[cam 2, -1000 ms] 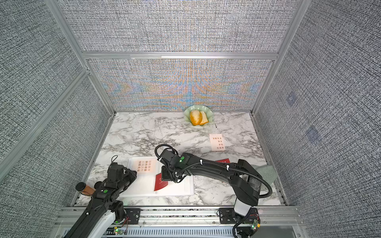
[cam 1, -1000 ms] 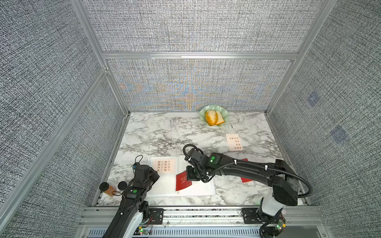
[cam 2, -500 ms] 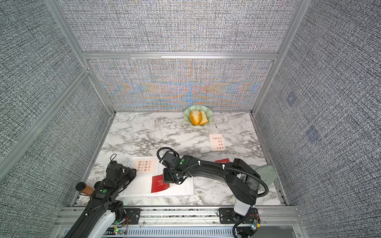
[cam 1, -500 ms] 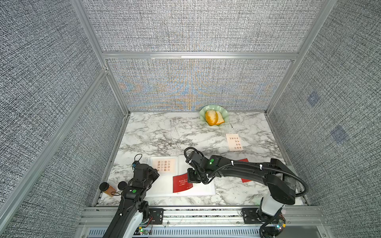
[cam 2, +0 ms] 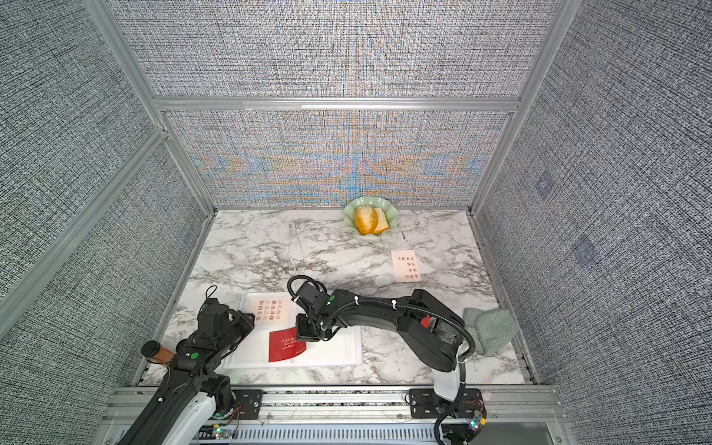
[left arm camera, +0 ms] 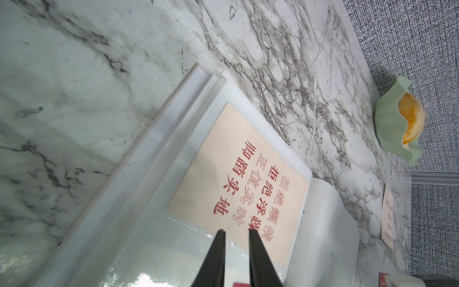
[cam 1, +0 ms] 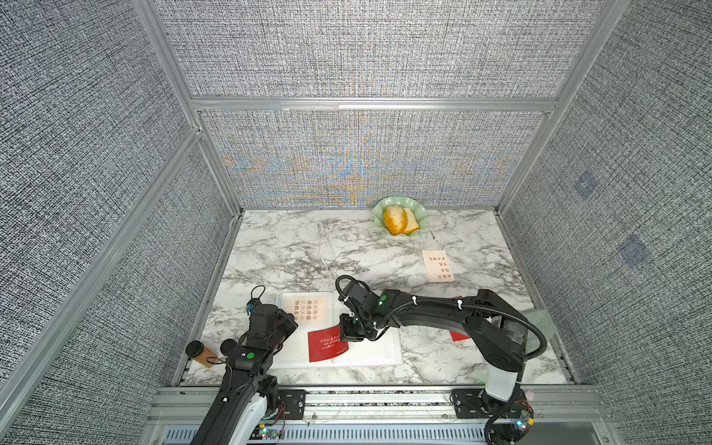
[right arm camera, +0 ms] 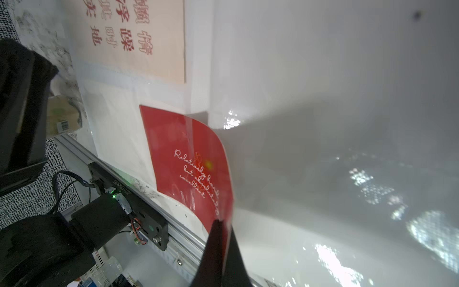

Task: Place the photos into the photo albums
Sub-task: Insert the photo into the photo album.

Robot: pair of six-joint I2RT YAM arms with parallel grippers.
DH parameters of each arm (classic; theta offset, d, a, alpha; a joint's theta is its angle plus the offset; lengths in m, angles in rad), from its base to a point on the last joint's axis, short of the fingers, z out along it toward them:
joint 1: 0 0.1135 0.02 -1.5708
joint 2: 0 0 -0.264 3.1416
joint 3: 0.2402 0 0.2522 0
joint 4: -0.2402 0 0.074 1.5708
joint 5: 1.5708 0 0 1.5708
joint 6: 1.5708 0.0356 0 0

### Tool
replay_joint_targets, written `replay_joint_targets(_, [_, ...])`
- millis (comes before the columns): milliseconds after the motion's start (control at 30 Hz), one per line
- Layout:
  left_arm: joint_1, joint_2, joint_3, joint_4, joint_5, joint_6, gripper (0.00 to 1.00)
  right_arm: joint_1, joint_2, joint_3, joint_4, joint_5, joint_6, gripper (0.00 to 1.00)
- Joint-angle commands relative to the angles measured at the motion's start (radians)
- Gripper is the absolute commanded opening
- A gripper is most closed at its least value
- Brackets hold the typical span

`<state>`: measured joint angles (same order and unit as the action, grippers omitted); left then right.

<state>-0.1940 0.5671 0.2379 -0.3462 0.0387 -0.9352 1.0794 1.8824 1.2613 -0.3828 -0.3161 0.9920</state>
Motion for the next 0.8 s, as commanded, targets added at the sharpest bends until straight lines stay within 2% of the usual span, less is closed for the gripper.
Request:
replay_joint_targets(0, [0.001, -0.009, 0.004, -0.009, -0.009, 0.022, 0.21, 0.001, -0.001, 0.004, 0.008, -0.034, -0.006, 0.05])
replay_joint_targets(133, [0.001, -0.023, -0.008, -0.003, -0.007, 0.019, 0.21, -0.003, -0.03, -0.024, -0.012, -0.02, -0.008, 0.19])
replay_joint_targets(233, [0.001, -0.016, -0.015, 0.01, -0.003, 0.018, 0.21, -0.003, -0.051, -0.028, -0.061, 0.008, -0.028, 0.24])
replay_joint_targets(767, [0.001, -0.005, -0.02, 0.021, 0.004, 0.015, 0.21, 0.033, -0.037, 0.018, -0.186, 0.073, -0.072, 0.25])
